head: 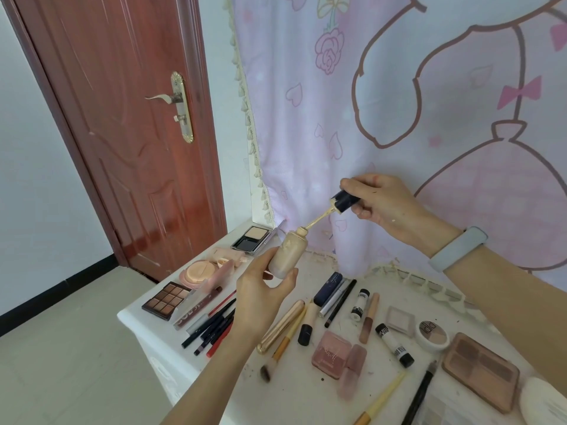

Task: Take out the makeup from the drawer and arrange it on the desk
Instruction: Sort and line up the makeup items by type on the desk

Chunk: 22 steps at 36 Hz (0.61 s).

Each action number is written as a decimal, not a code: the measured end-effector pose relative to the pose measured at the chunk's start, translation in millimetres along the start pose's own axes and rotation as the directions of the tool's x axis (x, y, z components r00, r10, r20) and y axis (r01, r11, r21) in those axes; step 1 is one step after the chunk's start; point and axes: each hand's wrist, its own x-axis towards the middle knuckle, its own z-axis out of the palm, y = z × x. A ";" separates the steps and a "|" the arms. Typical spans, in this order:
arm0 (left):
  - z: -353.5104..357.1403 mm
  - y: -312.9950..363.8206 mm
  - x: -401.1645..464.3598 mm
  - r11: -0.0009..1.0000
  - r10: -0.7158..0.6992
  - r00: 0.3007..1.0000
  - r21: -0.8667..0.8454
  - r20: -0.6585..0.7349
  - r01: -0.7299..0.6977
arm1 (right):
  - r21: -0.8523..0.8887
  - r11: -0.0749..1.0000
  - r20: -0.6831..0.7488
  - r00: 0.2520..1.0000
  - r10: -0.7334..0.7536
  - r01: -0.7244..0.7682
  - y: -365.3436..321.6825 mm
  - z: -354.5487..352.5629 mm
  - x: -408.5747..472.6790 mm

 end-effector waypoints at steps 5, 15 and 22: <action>0.4 0.5 -0.4 1.000 0.015 1.000 0.016 -0.011 -0.015 | -0.043 0.998 0.009 0.999 -0.033 0.034 -3.2 3.7 -0.3; 6.1 3.6 2.6 0.999 0.030 0.999 0.038 -0.045 -0.029 | -0.198 0.974 0.066 0.993 -0.103 0.114 -0.1 15.0 -2.1; 6.9 -6.4 4.1 1.000 0.007 0.997 0.023 -0.072 -0.006 | -0.184 0.974 0.067 0.990 -0.121 0.132 -9.7 -7.9 -2.5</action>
